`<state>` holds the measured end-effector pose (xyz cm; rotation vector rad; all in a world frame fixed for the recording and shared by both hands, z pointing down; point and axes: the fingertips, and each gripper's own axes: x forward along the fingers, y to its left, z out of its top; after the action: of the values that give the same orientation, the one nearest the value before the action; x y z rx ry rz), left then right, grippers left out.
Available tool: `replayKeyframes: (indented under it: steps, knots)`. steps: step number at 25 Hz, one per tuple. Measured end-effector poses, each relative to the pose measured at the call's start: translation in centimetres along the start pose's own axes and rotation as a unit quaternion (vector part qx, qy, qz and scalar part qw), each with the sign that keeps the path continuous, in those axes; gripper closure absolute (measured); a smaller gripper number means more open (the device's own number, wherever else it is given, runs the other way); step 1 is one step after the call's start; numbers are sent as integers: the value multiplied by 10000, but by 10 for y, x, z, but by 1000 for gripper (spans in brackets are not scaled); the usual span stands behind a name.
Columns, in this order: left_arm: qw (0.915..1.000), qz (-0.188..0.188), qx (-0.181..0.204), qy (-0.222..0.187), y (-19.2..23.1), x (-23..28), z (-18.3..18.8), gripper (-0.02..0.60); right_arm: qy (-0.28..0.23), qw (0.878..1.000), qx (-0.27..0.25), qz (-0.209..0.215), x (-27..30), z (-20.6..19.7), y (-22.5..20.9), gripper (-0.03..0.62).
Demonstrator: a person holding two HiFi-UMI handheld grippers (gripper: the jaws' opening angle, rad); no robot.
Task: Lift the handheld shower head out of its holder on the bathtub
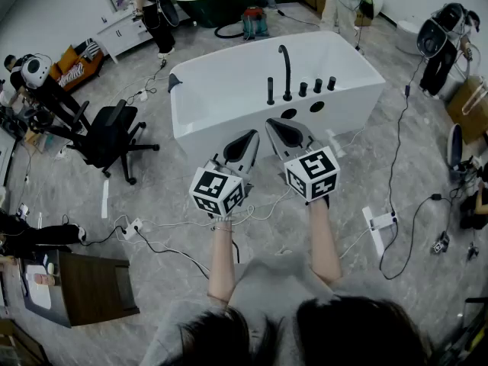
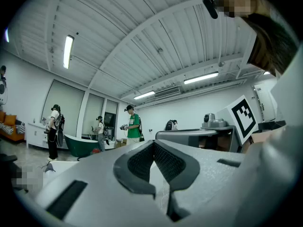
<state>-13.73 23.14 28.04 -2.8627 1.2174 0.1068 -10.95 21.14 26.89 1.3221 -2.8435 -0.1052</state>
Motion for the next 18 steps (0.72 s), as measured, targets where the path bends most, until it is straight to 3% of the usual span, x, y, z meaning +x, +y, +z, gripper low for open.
replayKeyframes:
  steps: [10,18]
  knots:
    - [10000,90,-30,17,-8,24,1,577,44,9999,-25,121,-9,-1,-24,594]
    - [9992,286,-193,195,-22,32,-22,577,67,9995,247,159,-18,-18,-46,594]
